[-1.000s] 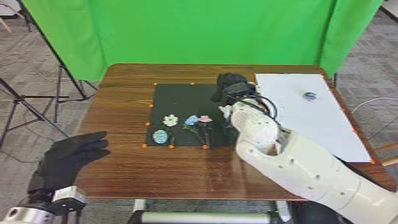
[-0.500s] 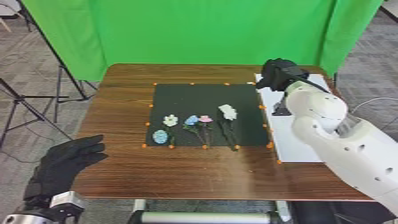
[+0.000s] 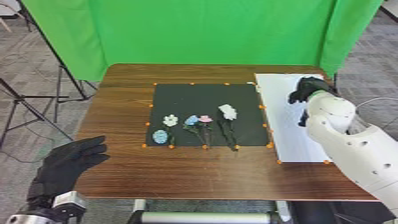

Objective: Arrange flowers

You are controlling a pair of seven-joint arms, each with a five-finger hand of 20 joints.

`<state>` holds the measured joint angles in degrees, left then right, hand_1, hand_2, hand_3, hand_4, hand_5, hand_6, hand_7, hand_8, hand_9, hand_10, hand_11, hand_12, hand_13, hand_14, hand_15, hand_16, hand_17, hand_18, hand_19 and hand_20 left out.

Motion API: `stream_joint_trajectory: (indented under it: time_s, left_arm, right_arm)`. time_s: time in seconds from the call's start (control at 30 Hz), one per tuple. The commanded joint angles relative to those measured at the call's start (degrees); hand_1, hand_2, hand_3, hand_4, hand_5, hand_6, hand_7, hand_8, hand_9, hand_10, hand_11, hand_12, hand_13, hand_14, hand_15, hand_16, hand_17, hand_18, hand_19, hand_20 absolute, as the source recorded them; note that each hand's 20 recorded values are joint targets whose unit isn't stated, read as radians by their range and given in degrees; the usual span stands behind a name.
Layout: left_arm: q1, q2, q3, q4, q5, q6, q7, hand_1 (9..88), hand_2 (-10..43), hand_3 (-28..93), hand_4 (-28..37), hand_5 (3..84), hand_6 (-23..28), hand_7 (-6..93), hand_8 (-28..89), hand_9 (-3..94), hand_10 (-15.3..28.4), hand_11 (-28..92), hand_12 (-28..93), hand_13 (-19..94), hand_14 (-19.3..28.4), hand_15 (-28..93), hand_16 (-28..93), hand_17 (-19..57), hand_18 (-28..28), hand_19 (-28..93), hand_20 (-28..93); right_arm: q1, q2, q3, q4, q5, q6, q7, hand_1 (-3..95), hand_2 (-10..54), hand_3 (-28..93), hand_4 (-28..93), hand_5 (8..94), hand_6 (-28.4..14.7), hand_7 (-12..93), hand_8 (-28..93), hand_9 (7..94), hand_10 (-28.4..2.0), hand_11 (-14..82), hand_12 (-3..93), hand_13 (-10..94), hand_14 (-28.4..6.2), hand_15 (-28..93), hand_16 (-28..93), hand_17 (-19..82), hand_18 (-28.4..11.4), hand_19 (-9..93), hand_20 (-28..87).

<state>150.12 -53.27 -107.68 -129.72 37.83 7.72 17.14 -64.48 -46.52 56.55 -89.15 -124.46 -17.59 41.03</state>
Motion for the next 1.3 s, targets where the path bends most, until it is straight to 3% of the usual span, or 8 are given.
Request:
stream_joint_trajectory:
  time_s: [0.03,0.13,0.17,0.2,0.33,0.6,0.93,1.3]
  left_arm:
    - [0.1,-0.53,0.25,-0.29,-0.05,-0.13,-0.26,27.2,5.7,80,-15.9,54.3,16.1,16.0,-8,48.6,24.2,35,12,40,28.4,69,-13,0.7,28.4,61,49]
    - [-0.1,-0.75,0.43,-0.27,0.10,-0.41,-0.43,27.3,5.6,80,-16.0,54.3,16.1,16.0,-8,48.7,24.2,35,12,40,28.4,69,-13,0.7,28.4,61,49]
    - [-0.3,-0.64,0.59,-0.15,0.10,-0.45,-0.39,27.2,5.6,80,-15.9,54.3,16.1,16.0,-8,48.6,24.3,35,12,40,28.4,69,-13,0.7,28.4,61,49]
    - [-0.3,-0.54,0.71,-0.13,0.08,-0.26,-0.22,27.2,5.6,80,-15.9,54.3,16.0,16.0,-8,48.7,24.2,35,12,40,28.4,69,-13,0.7,28.4,61,49]
    - [-0.5,-0.27,1.08,-0.01,-0.02,-0.29,0.26,27.3,5.6,80,-16.0,54.3,16.1,16.0,-8,48.6,24.2,35,12,40,28.4,69,-13,0.7,28.4,61,49]
    - [-0.3,-0.04,1.22,0.00,-0.15,-0.03,1.32,27.4,5.6,80,-15.9,54.3,16.0,16.1,-8,48.7,24.2,35,12,40,28.4,69,-13,0.7,28.4,61,49]
    - [-0.9,-0.16,1.40,0.25,0.06,-0.55,0.44,27.3,5.6,80,-15.8,54.3,16.1,16.1,-8,48.6,24.2,35,12,40,28.4,69,-13,0.7,28.4,61,49]
    - [-1.3,-0.16,1.17,0.41,0.13,-0.91,0.05,27.3,5.6,80,-15.7,54.3,16.0,16.2,-8,48.6,24.2,35,12,40,28.4,69,-13,0.7,28.4,60,50]
  right_arm:
    - [-0.3,0.0,1.6,2.6,-4.2,1.1,-2.9,29.4,-5.3,83,-26,43.6,-6.4,16,-11,42.8,-17.6,7.9,15.6,62,-12.1,66,15,48,-17.4,93,3]
    - [-1.7,-0.9,5.4,4.6,-6.7,0.0,-5.7,29.5,-5.5,83,-26,43.3,-6.4,16,-11,42.5,-17.8,7.6,15.8,62,-11.9,66,15,48,-17.4,93,4]
    - [5.5,-3.3,-1.1,10.6,-5.2,1.0,-3.5,29.5,-5.5,83,-26,43.2,-6.4,16,-11,42.5,-17.8,7.6,15.9,62,-11.9,66,15,48,-17.4,93,4]
    - [-0.8,0.1,2.3,2.9,-4.9,0.6,-2.5,29.5,-5.5,83,-27,43.2,-6.4,16,-11,42.6,-17.8,7.5,15.9,62,-11.9,66,15,48,-17.4,93,4]
    - [2.9,-0.3,-2.5,4.5,-2.5,0.4,1.3,29.7,-5.5,83,-27,43.3,-6.3,16,-11,42.7,-17.9,7.7,16.0,62,-12.0,67,15,48,-17.4,93,4]
    - [3.9,-0.5,-3.0,6.6,-3.4,-0.7,1.3,29.9,-5.8,83,-27,43.2,-6.0,16,-11,42.8,-17.8,7.7,16.0,62,-12.0,67,15,49,-17.5,93,6]
    - [2.5,0.0,-3.6,6.0,-4.1,1.7,3.5,35.1,-7.9,84,-27,48.3,-5.9,19,-11,51.5,-15.3,12.8,16.2,67,-10.0,67,15,49,-17.4,93,7]
    - [2.2,-0.3,-2.5,6.6,-2.7,-0.5,4.7,34.1,-8.9,84,-27,47.7,-5.8,18,-11,50.5,-19.9,10.9,15.1,67,-10.5,67,16,50,-17.3,93,7]
